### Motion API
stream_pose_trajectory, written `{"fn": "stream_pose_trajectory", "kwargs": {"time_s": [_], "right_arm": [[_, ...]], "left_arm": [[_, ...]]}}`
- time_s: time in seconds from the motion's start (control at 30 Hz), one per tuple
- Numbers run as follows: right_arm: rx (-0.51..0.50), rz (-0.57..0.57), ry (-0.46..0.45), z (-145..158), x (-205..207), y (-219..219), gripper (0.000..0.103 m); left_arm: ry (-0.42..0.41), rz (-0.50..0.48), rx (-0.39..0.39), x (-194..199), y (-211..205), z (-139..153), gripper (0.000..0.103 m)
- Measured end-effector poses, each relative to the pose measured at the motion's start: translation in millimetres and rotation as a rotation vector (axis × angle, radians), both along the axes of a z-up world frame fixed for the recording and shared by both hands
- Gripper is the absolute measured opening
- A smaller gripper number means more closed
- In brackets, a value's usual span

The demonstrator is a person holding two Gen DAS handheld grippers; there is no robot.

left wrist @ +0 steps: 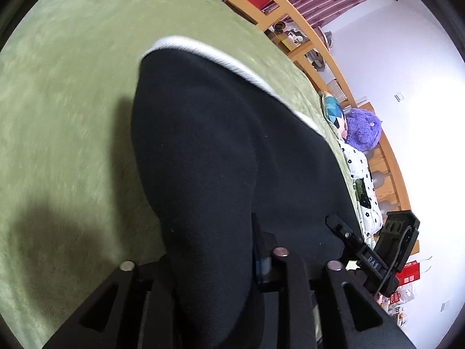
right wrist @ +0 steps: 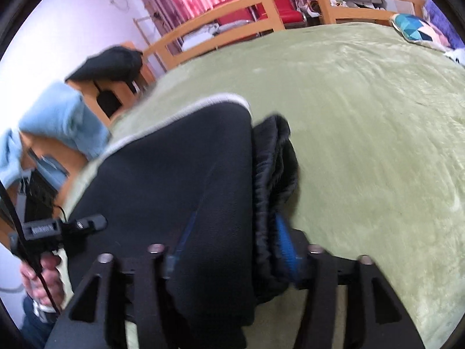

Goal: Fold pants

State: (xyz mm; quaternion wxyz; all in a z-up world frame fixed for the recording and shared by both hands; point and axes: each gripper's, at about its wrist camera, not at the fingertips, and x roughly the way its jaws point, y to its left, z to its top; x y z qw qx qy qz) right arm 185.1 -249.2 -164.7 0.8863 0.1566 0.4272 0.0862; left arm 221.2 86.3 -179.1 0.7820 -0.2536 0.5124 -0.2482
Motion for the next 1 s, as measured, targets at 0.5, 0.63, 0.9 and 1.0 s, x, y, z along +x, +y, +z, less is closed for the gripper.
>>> {"fn": "stream_pose_trajectory", "kwargs": {"time_s": [0.5,0.63,0.9,1.0], "right_arm": [[-0.117,0.014,-0.086,45,-51,4,0.073],[-0.150,0.096,-0.134,53,-46,40,0.073],[-0.257,0.232,-0.061,-1,-47,82,0.066],[-0.250,0.238,-0.050,-1,-49,80,0.065]], "left_arm": [[-0.131,0.028,0.077,-54,32,47,0.059],[-0.144,0.044,0.099,-54,15,49,0.061],[-0.161,0.036,0.062,-76,27,57,0.061],[-0.144,-0.021,0.011,-75,10,54,0.061]]}}
